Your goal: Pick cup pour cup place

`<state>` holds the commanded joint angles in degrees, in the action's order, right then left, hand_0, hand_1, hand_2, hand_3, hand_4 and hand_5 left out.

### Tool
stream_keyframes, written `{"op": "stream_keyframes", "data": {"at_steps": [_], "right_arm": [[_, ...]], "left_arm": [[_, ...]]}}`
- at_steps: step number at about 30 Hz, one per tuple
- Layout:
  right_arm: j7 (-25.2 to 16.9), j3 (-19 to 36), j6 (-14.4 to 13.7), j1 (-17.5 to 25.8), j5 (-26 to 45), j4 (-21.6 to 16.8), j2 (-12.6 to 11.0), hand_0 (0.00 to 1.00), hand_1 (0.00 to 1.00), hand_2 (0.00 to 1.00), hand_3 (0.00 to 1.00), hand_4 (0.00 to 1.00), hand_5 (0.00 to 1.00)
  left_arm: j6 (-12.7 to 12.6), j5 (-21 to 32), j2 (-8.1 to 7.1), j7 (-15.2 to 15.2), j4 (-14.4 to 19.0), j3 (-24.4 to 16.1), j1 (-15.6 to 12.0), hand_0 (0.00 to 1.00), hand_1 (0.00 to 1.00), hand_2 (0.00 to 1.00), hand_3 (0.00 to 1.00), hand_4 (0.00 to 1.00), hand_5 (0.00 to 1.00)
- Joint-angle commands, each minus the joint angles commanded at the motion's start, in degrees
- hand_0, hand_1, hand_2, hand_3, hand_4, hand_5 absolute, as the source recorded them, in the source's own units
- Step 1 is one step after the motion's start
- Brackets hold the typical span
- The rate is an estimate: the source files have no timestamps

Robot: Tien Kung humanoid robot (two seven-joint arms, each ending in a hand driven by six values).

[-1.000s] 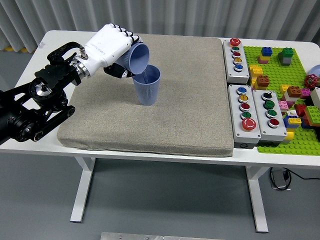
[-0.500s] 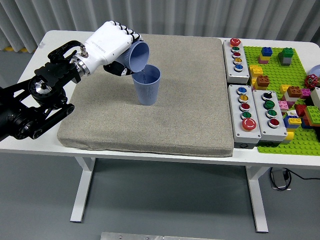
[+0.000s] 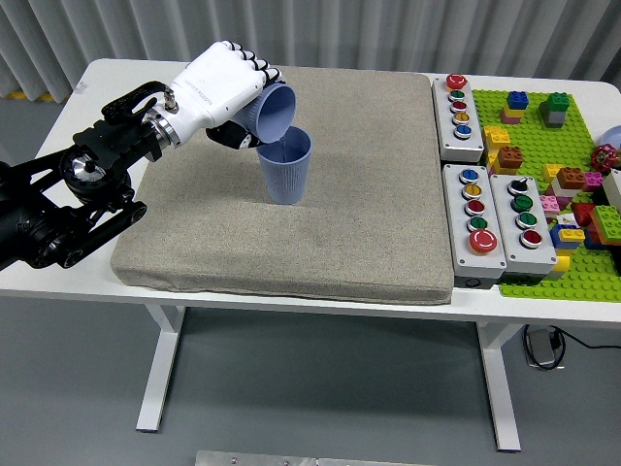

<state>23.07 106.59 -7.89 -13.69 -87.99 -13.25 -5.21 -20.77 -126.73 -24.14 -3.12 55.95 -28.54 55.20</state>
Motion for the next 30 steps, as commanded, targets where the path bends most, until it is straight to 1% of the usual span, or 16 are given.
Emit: {"op": "stream_keyframes", "data": {"at_steps": [11,16,30], "right_arm": [[0.0,0.1,0.1,0.0,-0.1,0.0,0.0,0.695,0.676,0.611,0.611,0.002,0.323],[0.1,0.1,0.0,-0.1,0.0,0.0,0.0,0.695,0.676,0.611,0.612,0.002,0.324],[0.2,0.3,0.2,0.4,-0.6,0.0,0.1,0.695,0.675,0.611,0.611,0.002,0.325]], "left_arm": [[-0.4,-0.7,-0.36,0.4,0.2,-0.3,0.5,0.441,0.473,0.554,0.52,0.797,0.257],[-1.1,-0.9,-0.39,0.6,0.3,-0.2,0.7,0.441,0.473,0.552,0.52,0.796,0.26],[-1.5,-1.0,-0.35,0.8,0.3,0.3,0.3,0.441,0.471,0.55,0.518,0.794,0.261]]}}
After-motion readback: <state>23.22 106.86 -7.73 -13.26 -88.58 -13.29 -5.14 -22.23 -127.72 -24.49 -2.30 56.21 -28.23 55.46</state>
